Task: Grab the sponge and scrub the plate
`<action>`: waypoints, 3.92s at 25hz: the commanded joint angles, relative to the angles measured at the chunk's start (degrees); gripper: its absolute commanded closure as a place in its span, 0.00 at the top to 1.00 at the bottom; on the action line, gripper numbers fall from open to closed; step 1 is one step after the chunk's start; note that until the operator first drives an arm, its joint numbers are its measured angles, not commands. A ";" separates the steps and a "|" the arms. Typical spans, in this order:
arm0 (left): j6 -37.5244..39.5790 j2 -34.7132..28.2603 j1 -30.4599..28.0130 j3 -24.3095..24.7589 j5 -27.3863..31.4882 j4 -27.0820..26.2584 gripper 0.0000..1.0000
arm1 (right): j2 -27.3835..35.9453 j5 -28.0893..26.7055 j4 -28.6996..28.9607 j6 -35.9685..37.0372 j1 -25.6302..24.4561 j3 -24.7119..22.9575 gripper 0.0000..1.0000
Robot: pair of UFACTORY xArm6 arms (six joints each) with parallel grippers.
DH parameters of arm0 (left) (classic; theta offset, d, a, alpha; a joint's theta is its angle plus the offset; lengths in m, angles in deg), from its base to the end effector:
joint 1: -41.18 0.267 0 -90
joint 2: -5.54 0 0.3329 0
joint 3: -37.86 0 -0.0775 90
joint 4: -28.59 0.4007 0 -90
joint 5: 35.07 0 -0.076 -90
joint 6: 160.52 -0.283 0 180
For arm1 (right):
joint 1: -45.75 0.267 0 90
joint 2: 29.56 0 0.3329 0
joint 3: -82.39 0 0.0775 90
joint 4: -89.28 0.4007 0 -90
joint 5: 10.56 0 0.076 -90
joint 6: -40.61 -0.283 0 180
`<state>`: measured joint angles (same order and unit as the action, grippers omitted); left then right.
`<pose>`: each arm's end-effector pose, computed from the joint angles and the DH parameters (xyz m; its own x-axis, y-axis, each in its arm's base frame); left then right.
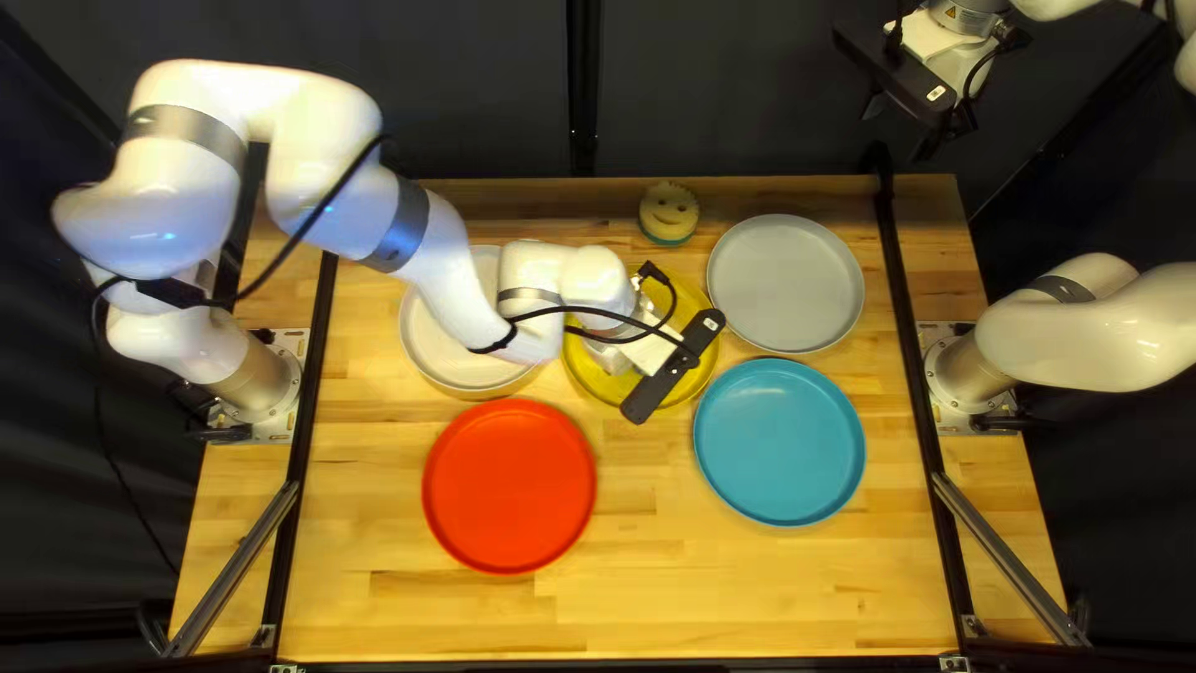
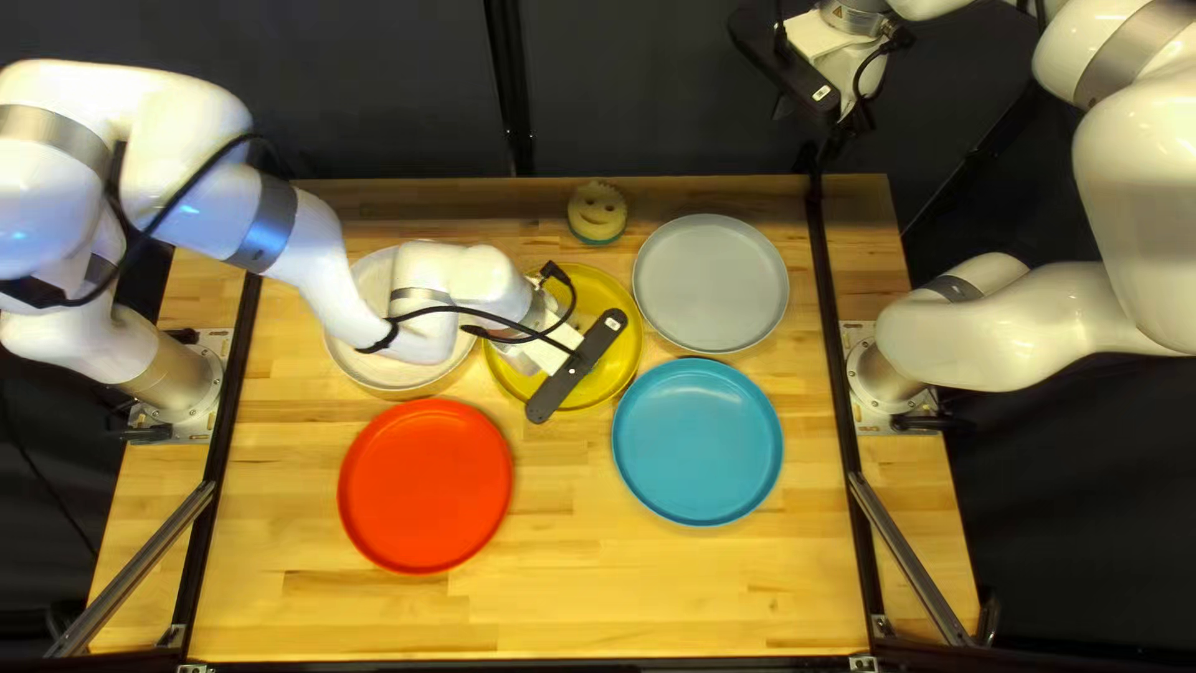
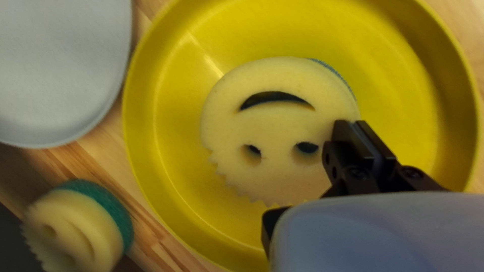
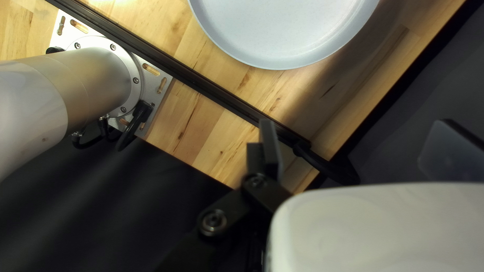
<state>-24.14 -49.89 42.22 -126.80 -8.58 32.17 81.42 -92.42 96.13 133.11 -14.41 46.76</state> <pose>0.6466 0.0154 0.0274 0.6828 -0.7167 0.1417 -0.6917 -0.6966 -0.1906 0.1931 -0.2720 0.2635 0.8545 0.5054 0.1203 0.5174 -0.8488 -0.1092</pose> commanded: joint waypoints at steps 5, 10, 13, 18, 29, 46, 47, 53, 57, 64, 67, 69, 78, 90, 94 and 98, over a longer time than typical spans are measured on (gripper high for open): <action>0.66 -7.55 0.87 10.65 -2.49 0.06 0.00 | 0.00 0.00 0.00 0.00 0.00 0.00 1.00; 2.69 -12.86 1.32 17.54 -3.33 0.89 0.00 | 0.00 0.00 0.00 0.00 0.00 0.00 1.00; 3.22 -14.07 1.56 19.29 -3.54 0.80 0.00 | 0.00 0.00 0.00 0.00 0.00 0.00 1.00; 2.62 -9.88 1.54 13.84 -2.53 0.22 0.00 | 0.00 0.00 0.00 0.00 0.00 0.00 1.00; -1.41 0.18 1.51 -0.19 -0.46 -2.03 0.00 | 0.00 0.00 0.00 0.00 0.00 0.00 1.00; -2.53 -10.43 5.52 14.11 -2.75 -2.58 0.00 | 0.00 0.00 0.00 0.00 0.00 0.00 1.00; -2.74 -10.21 5.74 14.08 -2.78 -2.87 0.00 | 0.00 0.00 0.00 0.00 0.00 0.00 1.00; -5.48 -4.36 6.64 7.30 -1.55 -4.63 0.00 | 0.00 0.00 0.00 0.00 0.00 0.00 1.00; -7.52 -1.41 6.99 3.33 -0.51 -5.87 0.00 | 0.00 0.00 0.00 0.00 0.00 0.00 1.00; -7.54 1.70 5.69 -2.79 1.97 -5.35 0.00 | 0.00 0.00 0.00 0.00 0.00 0.00 1.00; -6.48 -1.94 5.57 0.42 2.21 -4.11 0.00 | 0.00 0.00 0.00 0.00 0.00 0.00 1.00; -5.58 -4.43 5.60 2.81 2.31 -3.31 0.00 | 0.00 0.00 0.00 0.00 0.00 0.00 1.00; -3.00 -11.46 6.48 11.47 1.44 -1.43 0.00 | 0.00 0.00 0.00 0.00 0.00 0.00 1.00; -6.52 -3.08 7.17 3.59 1.31 -3.96 0.00 | 0.00 0.00 0.00 0.00 0.00 0.00 1.00; -6.88 -2.43 6.71 2.87 1.38 -4.39 0.00 | 0.00 0.00 0.00 0.00 0.00 0.00 1.00; -5.59 -3.33 4.40 4.97 0.18 -4.60 0.00 | 0.00 0.00 0.00 0.00 0.00 0.00 1.00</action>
<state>-30.45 -52.73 47.78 -122.94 -7.68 27.68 81.42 -92.42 96.13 133.11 -14.41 46.76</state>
